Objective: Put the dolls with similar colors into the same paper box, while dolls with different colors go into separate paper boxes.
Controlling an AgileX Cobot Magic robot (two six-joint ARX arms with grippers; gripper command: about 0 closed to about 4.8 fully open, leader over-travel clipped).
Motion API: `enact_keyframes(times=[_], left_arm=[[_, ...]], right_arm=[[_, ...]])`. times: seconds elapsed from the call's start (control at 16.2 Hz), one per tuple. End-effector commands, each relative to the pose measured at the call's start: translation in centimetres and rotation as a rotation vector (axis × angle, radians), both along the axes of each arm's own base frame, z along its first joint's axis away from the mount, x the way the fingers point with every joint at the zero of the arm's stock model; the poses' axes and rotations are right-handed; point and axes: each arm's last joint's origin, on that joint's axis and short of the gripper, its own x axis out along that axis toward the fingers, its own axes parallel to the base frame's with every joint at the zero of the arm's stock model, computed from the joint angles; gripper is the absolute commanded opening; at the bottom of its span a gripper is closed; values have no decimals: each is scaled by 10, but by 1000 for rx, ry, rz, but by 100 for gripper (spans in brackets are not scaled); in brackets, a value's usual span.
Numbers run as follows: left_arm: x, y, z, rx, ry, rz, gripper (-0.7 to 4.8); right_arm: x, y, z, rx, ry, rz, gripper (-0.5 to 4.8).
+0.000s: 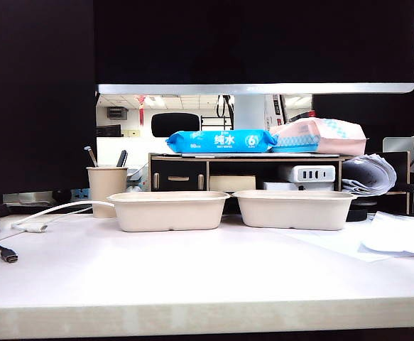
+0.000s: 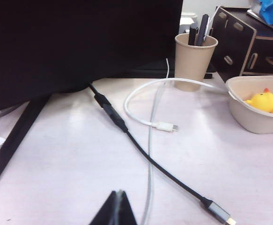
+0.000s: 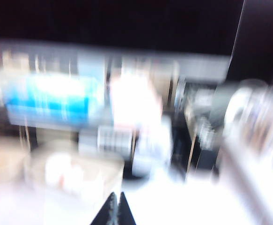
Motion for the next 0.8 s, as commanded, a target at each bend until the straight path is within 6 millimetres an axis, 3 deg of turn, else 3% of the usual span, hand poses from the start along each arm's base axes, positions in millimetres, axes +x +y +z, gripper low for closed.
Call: enact_keyframes(times=[0.06, 0.37, 0.8], left_arm=[[0, 0, 2, 4, -14, 0, -5], [0, 0, 2, 4, -14, 0, -5], [0, 0, 2, 4, -14, -1, -5]], right_arm=[[16, 0, -36, 44, 41, 7, 5], [27, -6, -77, 109, 149, -83, 5], [29, -7, -81, 115, 125, -141, 5]])
